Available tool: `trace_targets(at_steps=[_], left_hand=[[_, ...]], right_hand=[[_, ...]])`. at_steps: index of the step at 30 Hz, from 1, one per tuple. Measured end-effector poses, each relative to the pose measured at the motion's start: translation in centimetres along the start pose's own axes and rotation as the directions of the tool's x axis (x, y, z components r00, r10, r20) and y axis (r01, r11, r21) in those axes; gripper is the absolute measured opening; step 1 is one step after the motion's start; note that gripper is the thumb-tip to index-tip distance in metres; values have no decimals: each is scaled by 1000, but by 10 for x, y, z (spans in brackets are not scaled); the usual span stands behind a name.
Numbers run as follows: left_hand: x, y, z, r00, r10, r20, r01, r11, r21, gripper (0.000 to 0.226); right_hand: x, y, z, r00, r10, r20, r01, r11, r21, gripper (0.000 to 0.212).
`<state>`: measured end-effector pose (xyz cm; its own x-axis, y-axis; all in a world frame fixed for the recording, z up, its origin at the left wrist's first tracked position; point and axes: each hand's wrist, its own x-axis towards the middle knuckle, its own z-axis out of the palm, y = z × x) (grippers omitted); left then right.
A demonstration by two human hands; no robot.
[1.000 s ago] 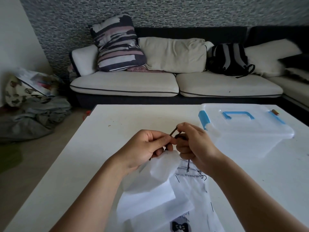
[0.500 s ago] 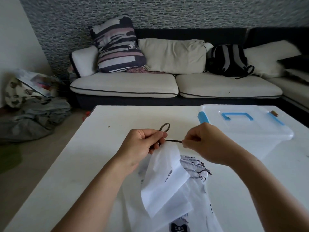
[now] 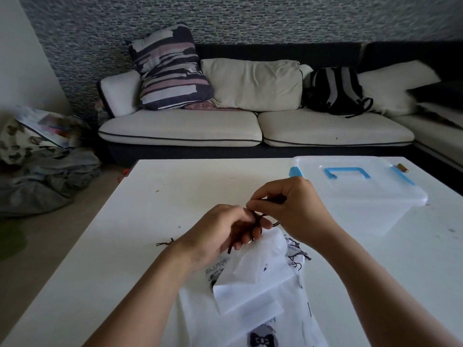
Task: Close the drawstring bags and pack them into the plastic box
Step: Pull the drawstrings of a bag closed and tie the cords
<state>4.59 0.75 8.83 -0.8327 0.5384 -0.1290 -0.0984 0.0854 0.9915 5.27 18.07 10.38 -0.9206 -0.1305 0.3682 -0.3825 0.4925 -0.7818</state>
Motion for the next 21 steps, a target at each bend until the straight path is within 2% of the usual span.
trace_targets(at_steps=[5, 7, 9, 13, 16, 19, 21], left_hand=[[2, -7, 4, 994, 44, -96, -32, 992, 121, 32], [5, -9, 4, 991, 15, -134, -7, 998, 60, 34], [7, -8, 3, 978, -13, -211, 7, 1000, -29, 38], [10, -6, -5, 928, -28, -371, -40, 984, -172, 43], [11, -6, -8, 920, -3, -392, -68, 984, -165, 47], [12, -9, -5, 918, 4, -397, -66, 987, -144, 50], [12, -9, -3, 921, 7, -389, -70, 986, -148, 47]], right_hand=[[3, 2, 1, 996, 70, 58, -71, 997, 20, 13], [3, 2, -3, 992, 73, 99, -72, 997, -12, 18], [3, 1, -13, 993, 100, 63, -98, 995, -26, 11], [3, 5, -31, 989, 149, 6, -148, 987, -64, 9], [1, 6, -28, 981, 189, 34, -189, 982, -18, 16], [-3, 2, -14, 980, 170, 100, -174, 984, 28, 12], [-3, 4, -4, 986, 144, 82, -145, 990, -2, 8]])
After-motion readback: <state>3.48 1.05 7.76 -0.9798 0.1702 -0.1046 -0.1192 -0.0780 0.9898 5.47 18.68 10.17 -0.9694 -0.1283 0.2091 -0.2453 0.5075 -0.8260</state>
